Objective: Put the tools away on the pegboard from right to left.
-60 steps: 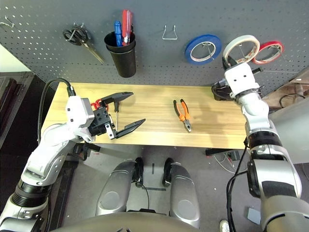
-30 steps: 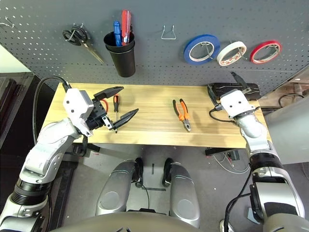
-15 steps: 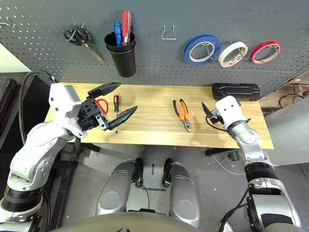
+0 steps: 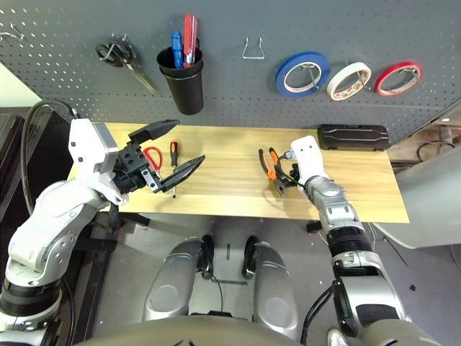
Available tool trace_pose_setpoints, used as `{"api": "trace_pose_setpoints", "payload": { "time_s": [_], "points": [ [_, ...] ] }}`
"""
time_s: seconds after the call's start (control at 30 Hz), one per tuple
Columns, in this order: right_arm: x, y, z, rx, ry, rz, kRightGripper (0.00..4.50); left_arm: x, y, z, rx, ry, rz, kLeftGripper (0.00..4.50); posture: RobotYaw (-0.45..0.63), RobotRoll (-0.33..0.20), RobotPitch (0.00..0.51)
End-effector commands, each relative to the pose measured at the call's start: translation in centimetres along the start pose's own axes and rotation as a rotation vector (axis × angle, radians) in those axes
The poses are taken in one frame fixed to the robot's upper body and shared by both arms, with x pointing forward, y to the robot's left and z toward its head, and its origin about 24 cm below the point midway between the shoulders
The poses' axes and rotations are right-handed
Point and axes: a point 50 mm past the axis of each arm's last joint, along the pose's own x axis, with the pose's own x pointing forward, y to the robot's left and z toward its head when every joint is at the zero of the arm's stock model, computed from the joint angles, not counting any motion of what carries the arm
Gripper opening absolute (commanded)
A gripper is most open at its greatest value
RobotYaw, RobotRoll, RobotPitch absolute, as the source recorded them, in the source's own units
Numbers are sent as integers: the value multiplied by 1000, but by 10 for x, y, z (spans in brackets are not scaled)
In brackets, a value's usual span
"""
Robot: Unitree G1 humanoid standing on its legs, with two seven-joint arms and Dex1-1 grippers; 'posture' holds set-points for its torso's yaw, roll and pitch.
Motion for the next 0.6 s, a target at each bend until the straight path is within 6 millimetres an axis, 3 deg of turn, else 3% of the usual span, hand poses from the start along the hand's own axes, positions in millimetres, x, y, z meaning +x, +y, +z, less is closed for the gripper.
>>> {"api": "trace_pose_setpoints", "payload": {
  "time_s": [0.03,0.13,0.33,0.6],
  "points": [
    [6,8,-7,43,106,-6,4424,-1,-5,4,7,1,-25,4500,285,0,220],
    [12,15,-4,60,147,3,4424,-4,-4,3,11,35,-33,4500,289,0,220],
    [21,20,3,100,227,-9,4424,-19,3,-18,78,260,-79,4500,305,0,227],
    [21,19,-5,106,317,-22,4424,-32,12,-43,168,475,-133,4500,307,0,237]
  ]
}}
